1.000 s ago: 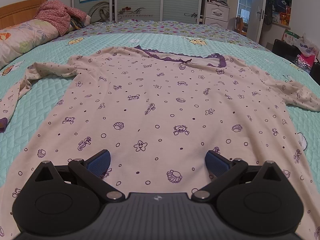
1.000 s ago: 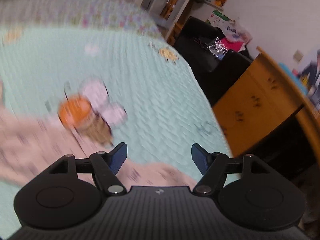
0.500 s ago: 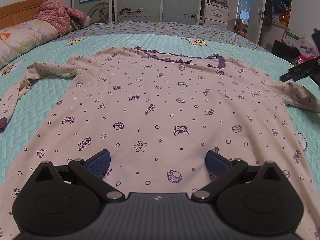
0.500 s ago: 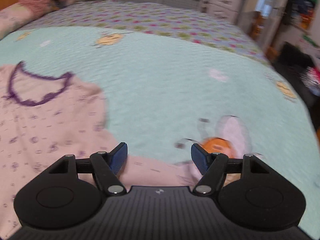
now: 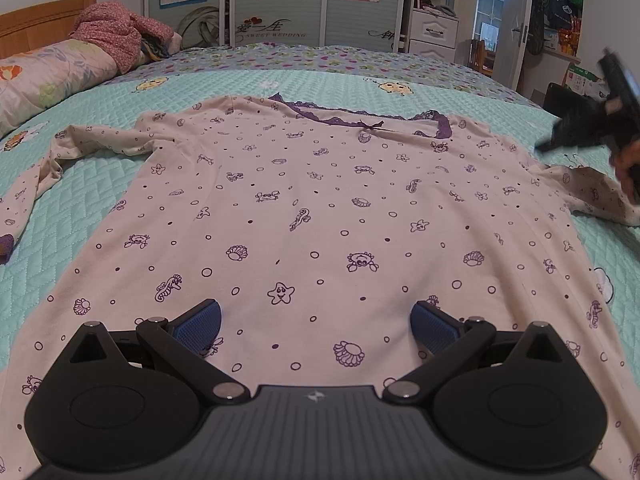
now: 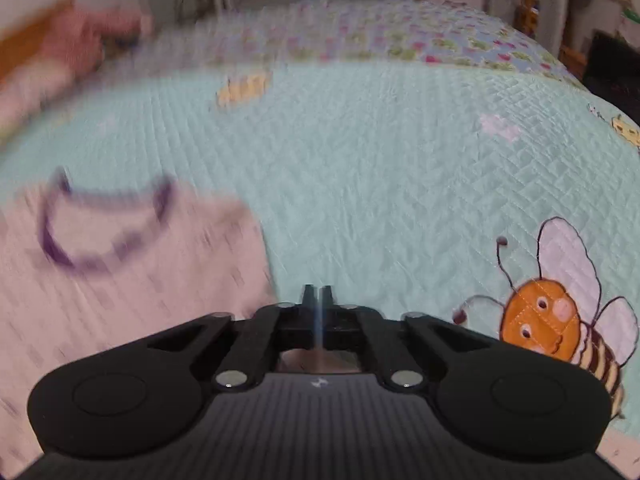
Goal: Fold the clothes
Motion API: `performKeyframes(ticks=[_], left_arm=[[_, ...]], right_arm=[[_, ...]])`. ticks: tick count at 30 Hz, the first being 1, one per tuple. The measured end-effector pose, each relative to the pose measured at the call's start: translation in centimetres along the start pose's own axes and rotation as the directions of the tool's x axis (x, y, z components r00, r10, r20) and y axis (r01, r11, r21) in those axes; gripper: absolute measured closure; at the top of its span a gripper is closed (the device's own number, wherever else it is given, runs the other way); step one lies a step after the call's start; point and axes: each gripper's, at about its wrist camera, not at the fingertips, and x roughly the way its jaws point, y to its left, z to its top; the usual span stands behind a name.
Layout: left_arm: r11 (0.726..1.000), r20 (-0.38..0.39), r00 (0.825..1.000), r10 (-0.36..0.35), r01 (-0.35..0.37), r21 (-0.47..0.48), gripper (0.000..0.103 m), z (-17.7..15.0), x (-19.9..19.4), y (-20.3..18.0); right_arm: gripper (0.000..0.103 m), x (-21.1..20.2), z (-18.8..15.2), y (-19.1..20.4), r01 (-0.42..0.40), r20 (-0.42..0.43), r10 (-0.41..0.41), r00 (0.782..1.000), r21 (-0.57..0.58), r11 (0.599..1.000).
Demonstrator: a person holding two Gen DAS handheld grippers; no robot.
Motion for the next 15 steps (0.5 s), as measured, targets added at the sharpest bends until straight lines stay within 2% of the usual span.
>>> performKeyframes(ticks=[1, 2, 3, 4, 5, 6, 7, 8, 9, 11, 13, 14, 15], left_arm=[[1.000, 0.000, 1.000, 0.000, 0.000, 0.000, 0.000, 0.0, 0.0, 0.0], [1.000, 0.000, 1.000, 0.000, 0.000, 0.000, 0.000, 0.0, 0.0, 0.0], [1.000, 0.000, 1.000, 0.000, 0.000, 0.000, 0.000, 0.0, 0.0, 0.0], [1.000, 0.000, 1.000, 0.000, 0.000, 0.000, 0.000, 0.0, 0.0, 0.0], [1.000, 0.000, 1.000, 0.000, 0.000, 0.000, 0.000, 0.0, 0.0, 0.0], [1.000, 0.000, 1.000, 0.000, 0.000, 0.000, 0.000, 0.0, 0.1, 0.0], [1.000, 0.001, 1.000, 0.000, 0.000, 0.000, 0.000, 0.0, 0.0, 0.0], [1.000, 0.002, 1.000, 0.000, 0.000, 0.000, 0.000, 0.0, 0.0, 0.0], [1.000, 0.002, 1.000, 0.000, 0.000, 0.000, 0.000, -0.1, 0.0, 0.0], [1.000, 0.002, 1.000, 0.000, 0.000, 0.000, 0.000, 0.0, 0.0, 0.0], [1.000, 0.002, 1.000, 0.000, 0.000, 0.000, 0.000, 0.0, 0.0, 0.0], [1.000, 0.002, 1.000, 0.000, 0.000, 0.000, 0.000, 0.0, 0.0, 0.0], [1.000, 0.002, 1.000, -0.001, 0.001, 0.000, 0.000, 0.0, 0.0, 0.0]], right_arm=[[0.103, -0.4, 0.4, -0.1, 0.054, 0.041, -0.054, 0.998, 0.000, 0.999], [0.103, -0.4, 0.7, -0.4, 0.118, 0.049, -0.117, 0.992, -0.001, 0.993], [0.103, -0.2, 0.8, -0.9, 0.140, 0.035, -0.141, 0.989, 0.020, 0.990], [0.103, -0.2, 0.7, -1.6, 0.094, 0.011, -0.095, 0.995, 0.059, 0.994], [0.099, -0.2, 0.6, -2.1, 0.009, -0.012, -0.008, 1.000, 0.094, 0.996], [0.098, -0.2, 0.3, -2.2, -0.048, -0.031, 0.052, 0.998, 0.101, 0.994], [0.094, -0.2, -0.1, -1.5, -0.064, -0.048, 0.067, 0.997, 0.061, 0.996], [0.078, -0.2, -0.5, -0.8, -0.080, -0.065, 0.082, 0.995, 0.022, 0.997], [0.055, -0.2, -0.8, -0.1, -0.096, -0.077, 0.096, 0.992, -0.007, 0.995], [0.033, 0.4, -1.3, 1.0, -0.126, -0.088, 0.122, 0.989, -0.034, 0.991], [0.037, 1.2, -1.7, 2.0, -0.101, -0.103, 0.094, 0.990, -0.066, 0.993], [0.056, 1.5, -1.8, 2.3, -0.075, -0.101, 0.066, 0.993, -0.082, 0.994], [0.102, 1.4, -1.6, 2.3, -0.062, -0.080, 0.055, 0.995, -0.080, 0.995]])
